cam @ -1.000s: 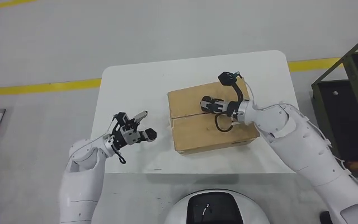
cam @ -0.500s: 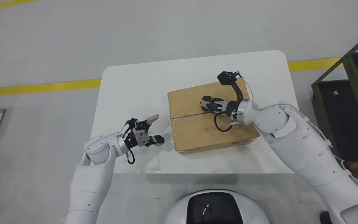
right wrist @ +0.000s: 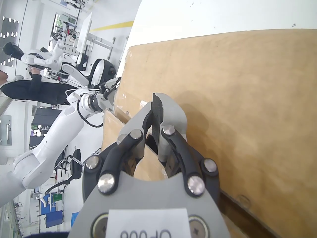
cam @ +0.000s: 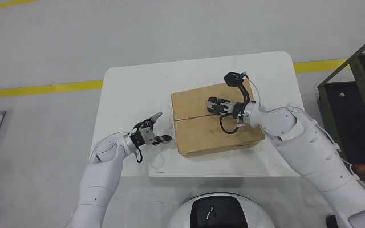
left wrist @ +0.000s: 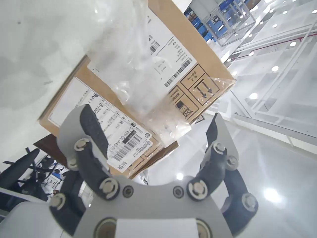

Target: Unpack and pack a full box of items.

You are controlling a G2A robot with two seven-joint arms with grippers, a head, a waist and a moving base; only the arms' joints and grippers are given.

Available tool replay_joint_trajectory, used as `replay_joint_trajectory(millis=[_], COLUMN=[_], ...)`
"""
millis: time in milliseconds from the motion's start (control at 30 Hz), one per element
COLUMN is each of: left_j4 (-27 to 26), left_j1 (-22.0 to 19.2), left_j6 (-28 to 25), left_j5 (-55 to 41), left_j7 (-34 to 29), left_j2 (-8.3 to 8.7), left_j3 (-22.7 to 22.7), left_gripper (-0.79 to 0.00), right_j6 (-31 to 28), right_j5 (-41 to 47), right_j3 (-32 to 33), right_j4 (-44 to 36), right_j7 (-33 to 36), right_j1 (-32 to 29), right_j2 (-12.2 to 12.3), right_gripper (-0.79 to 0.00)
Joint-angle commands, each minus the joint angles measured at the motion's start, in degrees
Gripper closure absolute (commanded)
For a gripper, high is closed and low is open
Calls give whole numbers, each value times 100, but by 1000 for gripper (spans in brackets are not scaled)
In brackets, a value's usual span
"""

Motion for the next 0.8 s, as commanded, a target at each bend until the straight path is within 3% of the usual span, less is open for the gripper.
replay_joint_trajectory(millis=[0,300,367,433,467,500,533,767], left_j4=[115,497,590,701,757,804,840,976], left_j1=[-78,-343,-386,-433,-449,-464,-480,-533], left_j6=[-32,-173,-208,-216,-208,-220,-234,-304], left_j5=[-72,-282,-312,-241,-303,-305,-292,-373], left_j7=[76,350,393,430,418,418,413,407], left_j2=[-36,-175,-199,-211,-221,-226,-230,-263], left_j3=[58,256,285,328,320,324,330,325], left_gripper=[-785,-785,-671,-302,-215,-49,0,0], right_j6=[-4,-31,-37,-38,-43,-47,-48,-49], right_j5=[-8,-24,-24,-23,-26,-32,-34,-46], right_j3=[6,45,61,78,89,97,107,154], right_j4=[-2,18,21,16,14,11,9,-10], right_j7=[2,-11,-16,-19,-27,-29,-28,-17], right_j1=[-3,-23,-32,-41,-45,-52,-58,-89], right_j2=[-2,-10,-10,-10,-9,-9,-8,-6], right_gripper=[0,0,0,0,0,0,0,0])
